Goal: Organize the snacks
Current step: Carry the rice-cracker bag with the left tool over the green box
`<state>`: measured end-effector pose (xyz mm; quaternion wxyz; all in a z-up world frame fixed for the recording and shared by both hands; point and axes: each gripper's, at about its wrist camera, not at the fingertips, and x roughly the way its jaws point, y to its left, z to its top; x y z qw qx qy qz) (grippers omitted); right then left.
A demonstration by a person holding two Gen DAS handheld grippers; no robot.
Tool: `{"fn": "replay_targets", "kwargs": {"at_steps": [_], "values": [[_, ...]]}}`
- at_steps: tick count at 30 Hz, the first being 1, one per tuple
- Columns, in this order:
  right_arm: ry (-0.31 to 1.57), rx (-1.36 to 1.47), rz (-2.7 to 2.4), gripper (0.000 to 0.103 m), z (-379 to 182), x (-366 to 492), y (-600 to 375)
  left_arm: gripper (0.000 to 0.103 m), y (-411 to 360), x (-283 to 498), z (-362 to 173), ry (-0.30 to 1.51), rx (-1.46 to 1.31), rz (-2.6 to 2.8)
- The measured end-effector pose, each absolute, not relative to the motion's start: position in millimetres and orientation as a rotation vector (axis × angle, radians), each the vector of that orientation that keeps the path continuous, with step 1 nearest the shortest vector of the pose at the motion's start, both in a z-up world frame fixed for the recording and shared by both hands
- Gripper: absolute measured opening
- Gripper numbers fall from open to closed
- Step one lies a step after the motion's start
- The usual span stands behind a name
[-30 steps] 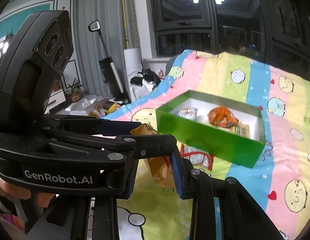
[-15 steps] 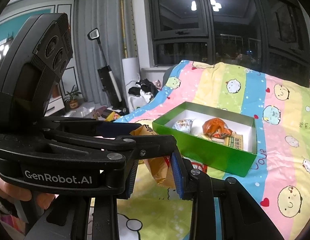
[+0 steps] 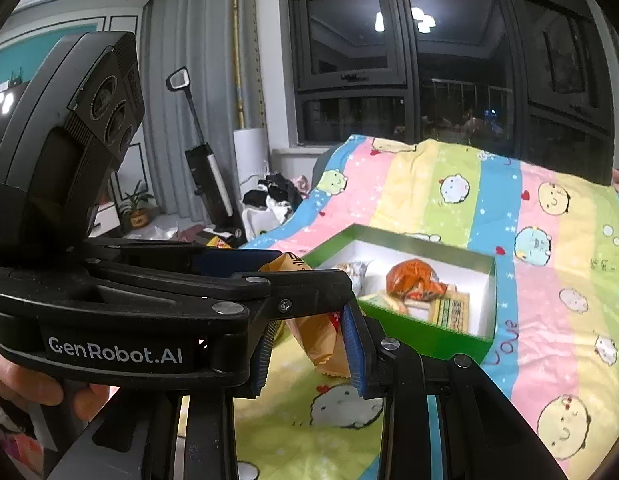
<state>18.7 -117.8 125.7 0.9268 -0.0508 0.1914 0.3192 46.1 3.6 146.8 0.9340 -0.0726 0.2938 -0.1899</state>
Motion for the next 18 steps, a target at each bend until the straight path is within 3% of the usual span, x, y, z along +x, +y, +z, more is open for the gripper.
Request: {"fn": "replay_targets", "kwargs": {"at_steps": [18], "values": [[0.327, -0.12, 0.634, 0.034, 157, 100, -108, 0.054, 13, 126, 174, 0.547, -0.141, -0.371]]}}
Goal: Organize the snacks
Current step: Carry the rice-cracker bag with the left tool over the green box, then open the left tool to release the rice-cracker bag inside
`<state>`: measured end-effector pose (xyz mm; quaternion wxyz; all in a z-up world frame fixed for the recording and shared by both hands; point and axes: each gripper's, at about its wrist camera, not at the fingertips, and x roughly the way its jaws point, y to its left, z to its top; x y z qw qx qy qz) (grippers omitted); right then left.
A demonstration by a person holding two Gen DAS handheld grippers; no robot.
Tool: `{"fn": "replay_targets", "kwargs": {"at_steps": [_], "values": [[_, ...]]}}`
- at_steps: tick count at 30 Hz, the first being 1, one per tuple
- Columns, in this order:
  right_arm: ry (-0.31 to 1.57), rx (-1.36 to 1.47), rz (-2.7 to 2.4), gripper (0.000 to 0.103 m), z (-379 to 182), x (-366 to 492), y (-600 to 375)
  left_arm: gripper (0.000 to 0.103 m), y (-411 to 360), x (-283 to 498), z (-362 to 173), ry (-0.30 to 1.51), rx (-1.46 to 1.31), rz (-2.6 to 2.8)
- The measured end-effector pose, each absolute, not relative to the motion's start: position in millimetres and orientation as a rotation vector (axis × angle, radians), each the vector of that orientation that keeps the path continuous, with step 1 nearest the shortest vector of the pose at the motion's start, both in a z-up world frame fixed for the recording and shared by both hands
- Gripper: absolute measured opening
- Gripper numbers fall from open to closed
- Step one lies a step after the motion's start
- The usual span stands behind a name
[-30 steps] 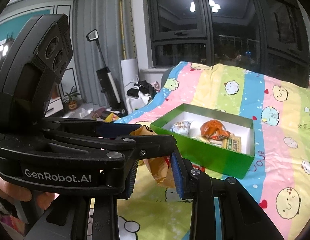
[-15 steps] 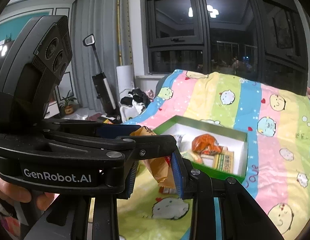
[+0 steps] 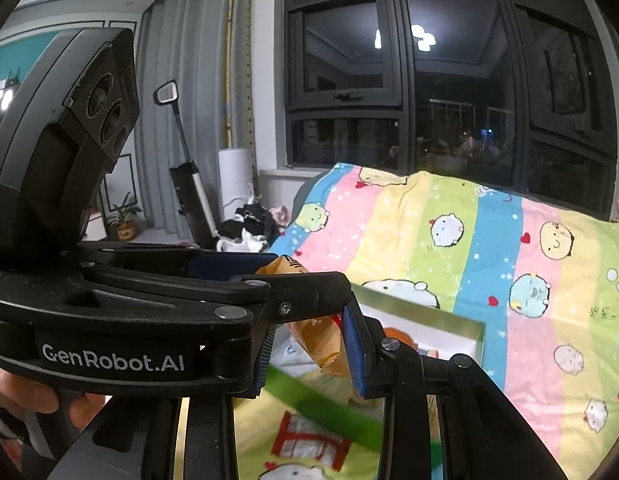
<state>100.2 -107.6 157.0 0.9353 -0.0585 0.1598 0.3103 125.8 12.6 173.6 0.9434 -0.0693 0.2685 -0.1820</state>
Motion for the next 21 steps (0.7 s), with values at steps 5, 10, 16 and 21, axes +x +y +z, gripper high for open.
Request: {"fn": "replay_targets", "kwargs": {"at_steps": [5, 10, 16, 21], "values": [[0.346, -0.131, 0.624, 0.034, 150, 125, -104, 0.054, 14, 150, 163, 0.571, -0.149, -0.375], [0.382, -0.13, 0.621, 0.034, 136, 149, -101, 0.054, 16, 176, 148, 0.609, -0.168, -0.374], [0.448, -0.12, 0.614, 0.034, 114, 179, -100, 0.054, 18, 209, 122, 0.672, -0.189, -0.383], [0.524, -0.122, 0.601, 0.034, 94, 198, -98, 0.055, 24, 231, 98, 0.758, -0.253, -0.397]]}}
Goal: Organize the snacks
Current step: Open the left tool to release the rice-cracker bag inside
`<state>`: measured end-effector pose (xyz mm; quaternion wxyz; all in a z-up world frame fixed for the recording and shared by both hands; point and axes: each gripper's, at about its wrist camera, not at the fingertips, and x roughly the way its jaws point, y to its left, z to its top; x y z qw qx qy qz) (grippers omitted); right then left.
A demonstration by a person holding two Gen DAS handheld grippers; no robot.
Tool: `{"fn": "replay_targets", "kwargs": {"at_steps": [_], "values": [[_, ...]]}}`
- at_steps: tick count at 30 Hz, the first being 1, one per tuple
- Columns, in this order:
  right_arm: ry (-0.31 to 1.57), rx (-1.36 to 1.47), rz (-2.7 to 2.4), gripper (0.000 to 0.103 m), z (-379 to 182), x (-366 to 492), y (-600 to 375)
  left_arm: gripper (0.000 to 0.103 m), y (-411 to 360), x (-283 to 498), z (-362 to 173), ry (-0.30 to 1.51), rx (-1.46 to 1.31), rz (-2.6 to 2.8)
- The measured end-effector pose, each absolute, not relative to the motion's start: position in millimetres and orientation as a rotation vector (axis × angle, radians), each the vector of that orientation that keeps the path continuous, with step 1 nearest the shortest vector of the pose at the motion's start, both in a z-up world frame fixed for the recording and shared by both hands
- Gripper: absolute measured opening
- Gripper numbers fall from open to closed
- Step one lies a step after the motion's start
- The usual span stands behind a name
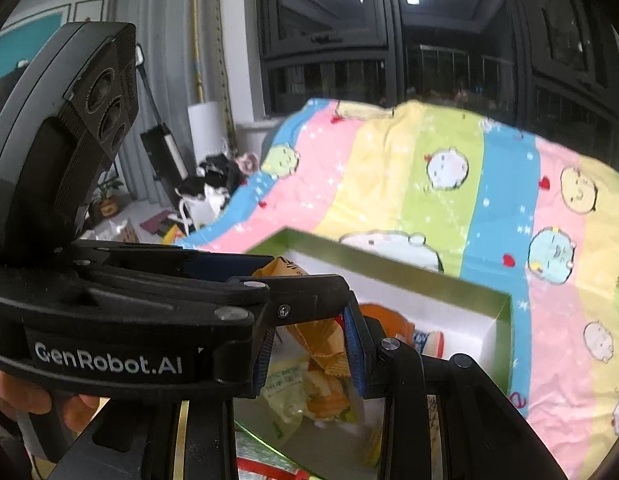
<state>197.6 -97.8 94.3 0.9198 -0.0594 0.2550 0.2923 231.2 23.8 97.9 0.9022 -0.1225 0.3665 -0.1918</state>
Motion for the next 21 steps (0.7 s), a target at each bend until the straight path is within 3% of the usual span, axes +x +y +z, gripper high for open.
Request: {"fn": "replay_targets", "kwargs": {"at_steps": [12, 19, 21], "values": [[0.636, -0.081, 0.601, 0.034, 80, 207, -101, 0.058, 18, 237, 84, 0.834, -0.256, -0.377], [0.622, -0.076, 0.605, 0.034, 86, 199, -106, 0.086, 21, 232, 89, 0.828, -0.242, -0.337], [0.615, -0.087, 0.598, 0.042, 89, 192, -108, 0.092, 22, 225, 94, 0.817, -0.234, -0.321]]}}
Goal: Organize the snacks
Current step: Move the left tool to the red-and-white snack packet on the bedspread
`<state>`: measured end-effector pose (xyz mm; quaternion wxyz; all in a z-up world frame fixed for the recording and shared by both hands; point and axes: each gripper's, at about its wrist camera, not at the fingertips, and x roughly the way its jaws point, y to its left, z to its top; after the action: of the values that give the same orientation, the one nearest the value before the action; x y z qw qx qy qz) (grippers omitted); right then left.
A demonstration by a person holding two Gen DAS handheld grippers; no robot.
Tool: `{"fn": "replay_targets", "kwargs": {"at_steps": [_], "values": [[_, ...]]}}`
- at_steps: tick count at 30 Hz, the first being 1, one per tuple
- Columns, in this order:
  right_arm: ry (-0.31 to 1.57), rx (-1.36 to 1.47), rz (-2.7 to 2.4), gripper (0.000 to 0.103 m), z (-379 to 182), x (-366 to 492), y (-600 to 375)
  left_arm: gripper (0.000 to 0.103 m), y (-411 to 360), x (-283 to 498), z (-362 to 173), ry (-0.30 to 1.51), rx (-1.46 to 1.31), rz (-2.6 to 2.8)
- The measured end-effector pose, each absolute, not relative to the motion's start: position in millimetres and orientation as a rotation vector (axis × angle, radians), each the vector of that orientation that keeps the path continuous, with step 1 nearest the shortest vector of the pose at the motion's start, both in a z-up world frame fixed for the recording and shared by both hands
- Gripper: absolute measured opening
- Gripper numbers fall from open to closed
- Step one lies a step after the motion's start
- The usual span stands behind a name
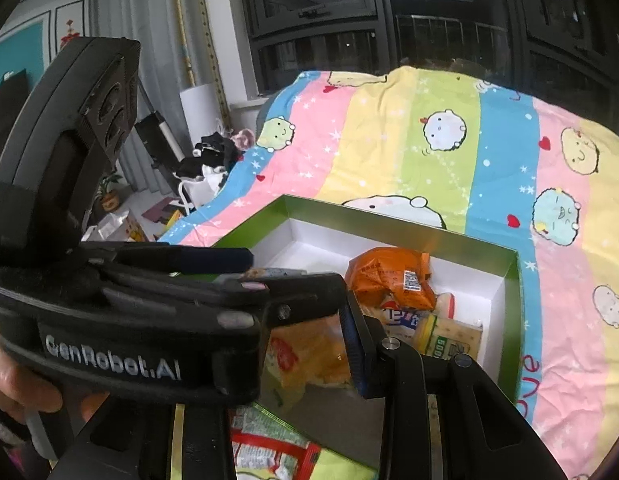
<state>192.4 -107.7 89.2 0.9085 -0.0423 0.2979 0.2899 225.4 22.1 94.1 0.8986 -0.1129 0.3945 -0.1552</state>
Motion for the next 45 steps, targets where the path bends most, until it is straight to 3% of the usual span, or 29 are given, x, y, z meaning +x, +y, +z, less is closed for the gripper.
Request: {"fn": "replay_targets", "kwargs": {"at_steps": [2, 3, 10, 18, 29, 45], "values": [[0.604, -0.096, 0.582, 0.053, 91, 184, -111, 0.102, 23, 218, 99, 0.799, -0.227, -0.309], [0.597, -0.094, 0.581, 0.056, 93, 179, -113, 0.102, 24, 215, 102, 0.789, -0.225, -0.306], [0.57, -0.07, 0.581, 0.061, 102, 137, -135, 0.102, 33, 171, 122, 0.722, -0.234, -0.299], [0.62, -0.058, 0.566, 0.062, 89, 99, -153, 0.102, 55, 126, 116, 0.731, -0.324, -0.292], [0.739, 0.019, 0.571, 0.062, 54, 78, -166, 0.102, 64, 92, 57, 0.885, -0.47, -0.304], [0.905, 0.236, 0.62, 0.062, 1, 135, -156, 0.101, 37, 137, 21, 0.992, -0.489, -0.356]]}}
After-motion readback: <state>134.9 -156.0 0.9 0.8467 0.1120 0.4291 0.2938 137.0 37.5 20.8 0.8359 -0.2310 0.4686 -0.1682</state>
